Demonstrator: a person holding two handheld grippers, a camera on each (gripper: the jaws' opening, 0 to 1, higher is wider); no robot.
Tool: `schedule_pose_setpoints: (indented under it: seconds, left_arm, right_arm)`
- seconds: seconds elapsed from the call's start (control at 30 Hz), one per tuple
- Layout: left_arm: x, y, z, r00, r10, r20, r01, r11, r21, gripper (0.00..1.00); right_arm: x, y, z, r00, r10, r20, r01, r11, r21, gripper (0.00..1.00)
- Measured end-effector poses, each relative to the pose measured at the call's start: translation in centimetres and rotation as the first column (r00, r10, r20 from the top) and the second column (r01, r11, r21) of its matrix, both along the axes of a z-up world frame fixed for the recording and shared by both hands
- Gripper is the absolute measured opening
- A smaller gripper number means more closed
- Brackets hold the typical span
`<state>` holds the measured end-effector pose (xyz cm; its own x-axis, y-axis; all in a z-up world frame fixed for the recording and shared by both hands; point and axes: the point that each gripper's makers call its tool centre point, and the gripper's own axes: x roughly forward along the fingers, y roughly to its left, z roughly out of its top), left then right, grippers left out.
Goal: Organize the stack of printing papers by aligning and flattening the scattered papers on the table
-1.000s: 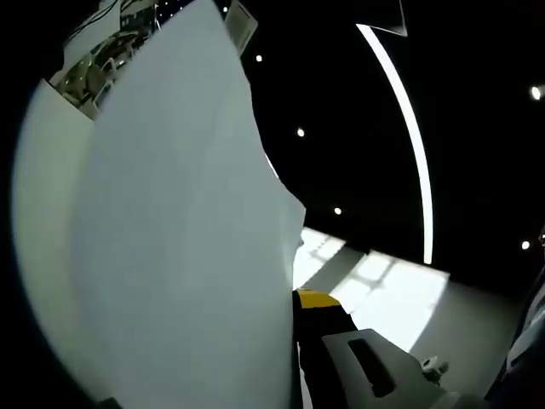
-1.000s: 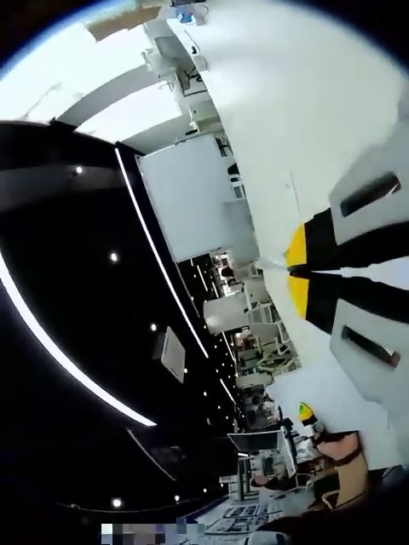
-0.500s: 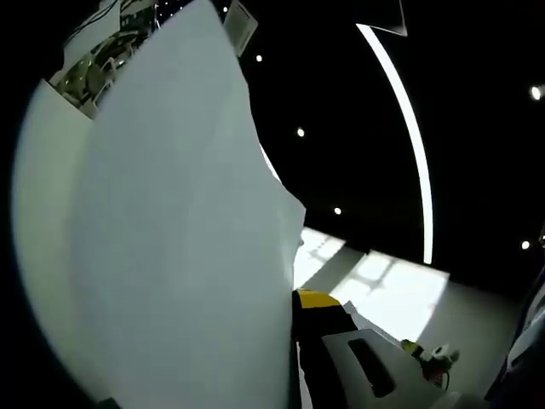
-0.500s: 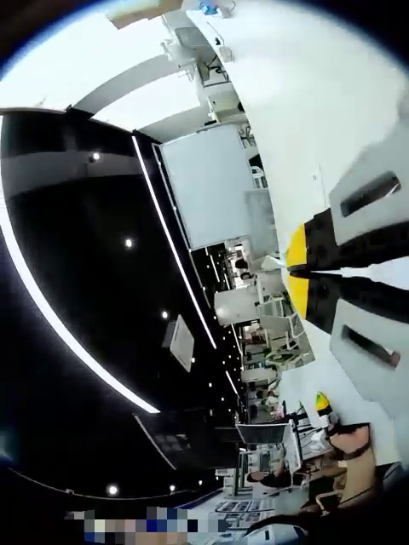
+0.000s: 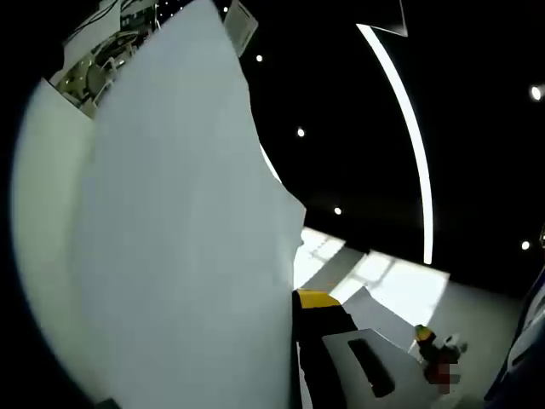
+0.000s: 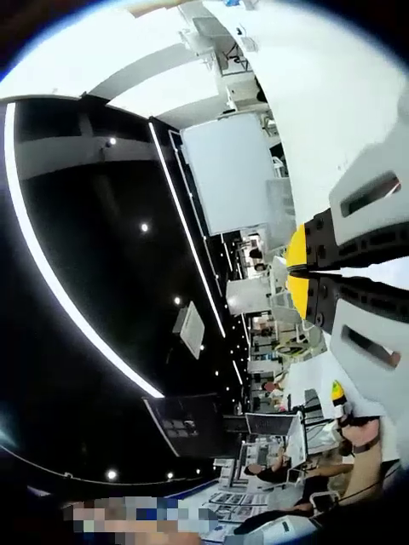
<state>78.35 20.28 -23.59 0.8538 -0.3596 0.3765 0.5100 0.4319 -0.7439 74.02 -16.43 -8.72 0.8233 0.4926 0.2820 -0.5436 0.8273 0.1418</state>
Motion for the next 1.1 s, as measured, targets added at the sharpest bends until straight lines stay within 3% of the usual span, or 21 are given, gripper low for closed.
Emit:
schedule_pose_setpoints:
  seconds: [0.4,1.1]
  left_arm:
    - [0.0,0.2,0.0,1.000,-0.002,-0.001,0.002,1.000,-0.004,0.06]
    - [0.3,0.5,-0.2,1.000,-0.003,-0.002,0.003,1.000,-0.006,0.06]
  right_arm:
    - [-0.7,0.7,3.4,0.997,0.012,0.073,-0.011,1.000,-0.011,0.00]
    - [-2.1,2.1,6.5,0.988,0.034,0.152,-0.027,0.998,-0.048,0.00]
